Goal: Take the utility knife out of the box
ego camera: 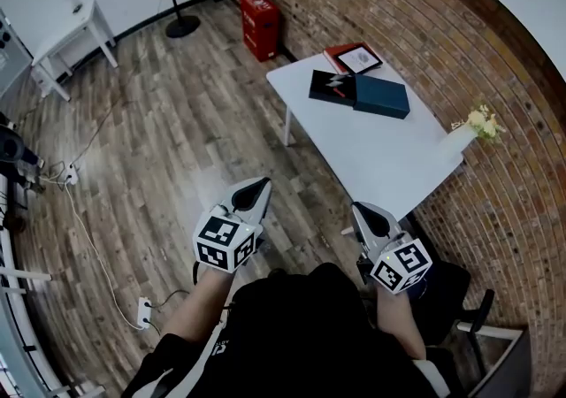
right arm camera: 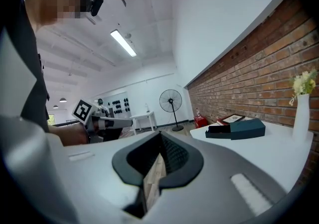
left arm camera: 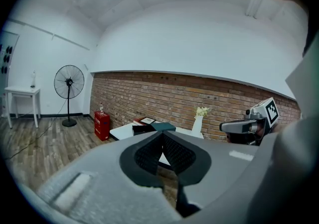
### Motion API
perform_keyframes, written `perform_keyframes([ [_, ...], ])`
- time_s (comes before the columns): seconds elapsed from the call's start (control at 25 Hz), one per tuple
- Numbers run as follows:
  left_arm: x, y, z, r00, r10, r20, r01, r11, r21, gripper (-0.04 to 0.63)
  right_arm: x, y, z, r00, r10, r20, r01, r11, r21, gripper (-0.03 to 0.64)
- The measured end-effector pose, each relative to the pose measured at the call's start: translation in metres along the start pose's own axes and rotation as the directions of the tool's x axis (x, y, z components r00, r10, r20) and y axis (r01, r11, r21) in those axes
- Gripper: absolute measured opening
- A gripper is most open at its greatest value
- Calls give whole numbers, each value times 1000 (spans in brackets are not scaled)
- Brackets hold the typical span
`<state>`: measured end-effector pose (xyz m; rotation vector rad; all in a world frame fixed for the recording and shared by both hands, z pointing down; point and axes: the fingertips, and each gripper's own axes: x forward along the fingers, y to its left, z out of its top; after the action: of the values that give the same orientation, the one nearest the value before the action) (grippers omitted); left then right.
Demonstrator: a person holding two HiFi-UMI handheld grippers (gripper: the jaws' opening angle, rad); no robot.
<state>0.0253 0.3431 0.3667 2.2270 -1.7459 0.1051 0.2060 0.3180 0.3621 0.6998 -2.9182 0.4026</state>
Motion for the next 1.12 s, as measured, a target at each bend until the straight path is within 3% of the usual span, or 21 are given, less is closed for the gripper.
perform_keyframes([
  [0.24, 35, 31, 3, 999, 51, -10, -51, 999, -17, 8, 40, -37, -6, 999, 44, -30, -43, 999, 34, 2],
  [0.48, 103, 44, 19, 996, 85, 5, -84, 996, -24, 8, 81, -102, 12, 995, 98, -20, -98, 995, 11, 2],
  [0.84, 218, 42, 61, 996, 80, -25, -80, 997, 13, 8, 114, -205, 60, 992, 122, 33, -123, 992, 38, 2],
  [1.12, 280, 37, 60, 992, 40, -116, -37, 999, 32, 8, 133, -261, 46, 995, 102, 2, -101, 988, 117, 2],
])
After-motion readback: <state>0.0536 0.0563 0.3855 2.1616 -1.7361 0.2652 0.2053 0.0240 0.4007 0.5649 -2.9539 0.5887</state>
